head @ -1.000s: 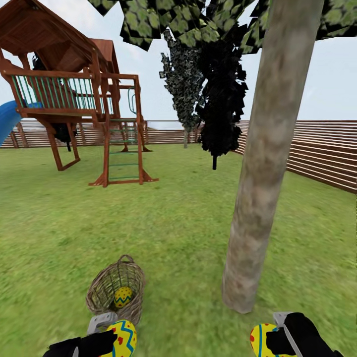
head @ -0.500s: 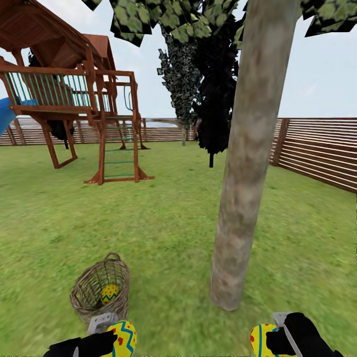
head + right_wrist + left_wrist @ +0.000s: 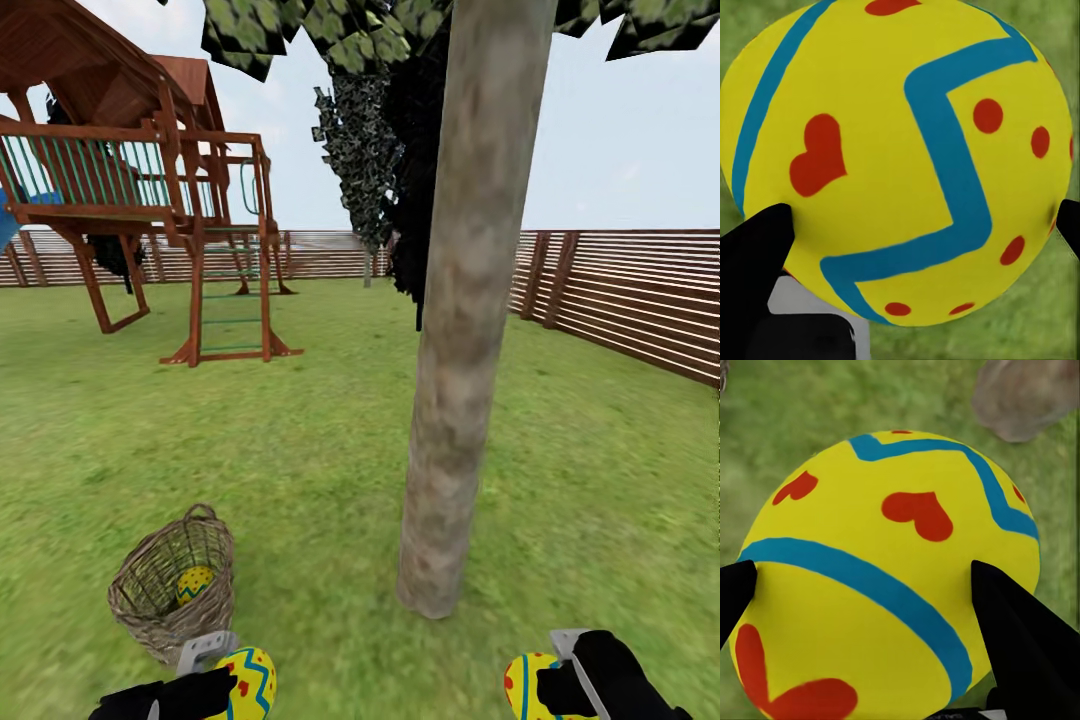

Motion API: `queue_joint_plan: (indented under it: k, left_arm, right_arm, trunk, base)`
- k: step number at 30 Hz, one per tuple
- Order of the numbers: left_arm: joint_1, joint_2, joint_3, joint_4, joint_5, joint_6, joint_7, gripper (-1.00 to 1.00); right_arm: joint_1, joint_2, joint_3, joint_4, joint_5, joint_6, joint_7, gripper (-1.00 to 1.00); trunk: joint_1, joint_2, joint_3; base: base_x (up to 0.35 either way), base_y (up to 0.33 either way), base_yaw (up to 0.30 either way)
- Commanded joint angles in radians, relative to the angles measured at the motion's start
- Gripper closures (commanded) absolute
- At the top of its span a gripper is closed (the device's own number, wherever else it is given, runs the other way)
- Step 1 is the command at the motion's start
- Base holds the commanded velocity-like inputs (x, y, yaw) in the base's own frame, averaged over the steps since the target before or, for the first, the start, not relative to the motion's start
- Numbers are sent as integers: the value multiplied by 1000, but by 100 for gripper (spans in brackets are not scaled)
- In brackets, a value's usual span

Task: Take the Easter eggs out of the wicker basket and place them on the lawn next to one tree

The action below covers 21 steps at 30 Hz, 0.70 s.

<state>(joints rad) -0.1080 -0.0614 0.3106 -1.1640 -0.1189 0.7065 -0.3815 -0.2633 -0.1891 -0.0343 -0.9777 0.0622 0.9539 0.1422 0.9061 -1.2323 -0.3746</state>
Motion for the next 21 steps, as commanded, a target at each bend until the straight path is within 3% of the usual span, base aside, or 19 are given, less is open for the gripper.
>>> queue_joint_plan:
  k: [1, 17, 19, 21]
  left_arm:
    - [-1, -1, 4, -2, -10, 4, -10, 100]
    - [-1, 0, 5, -6, -8, 4, -12, 100]
    - [-1, 9, 13, -16, -6, 9, -14, 100]
    - [-1, 34, 22, -25, -7, 14, -14, 100]
  right_arm:
    - [-1, 0, -1, -1, 7, 3, 8, 100]
    - [-1, -1, -1, -1, 7, 3, 8, 100]
    - [-1, -2, -3, -1, 7, 3, 8, 100]
    - [-1, -1, -5, -1, 7, 3, 8, 100]
  trunk:
    - [0, -1, -1]
    - [0, -1, -1]
    - [0, -1, -1]
    - [0, -1, -1]
  base:
    - [0, -301, 0]
    - [0, -301, 0]
    - [0, -301, 0]
    - [0, -301, 0]
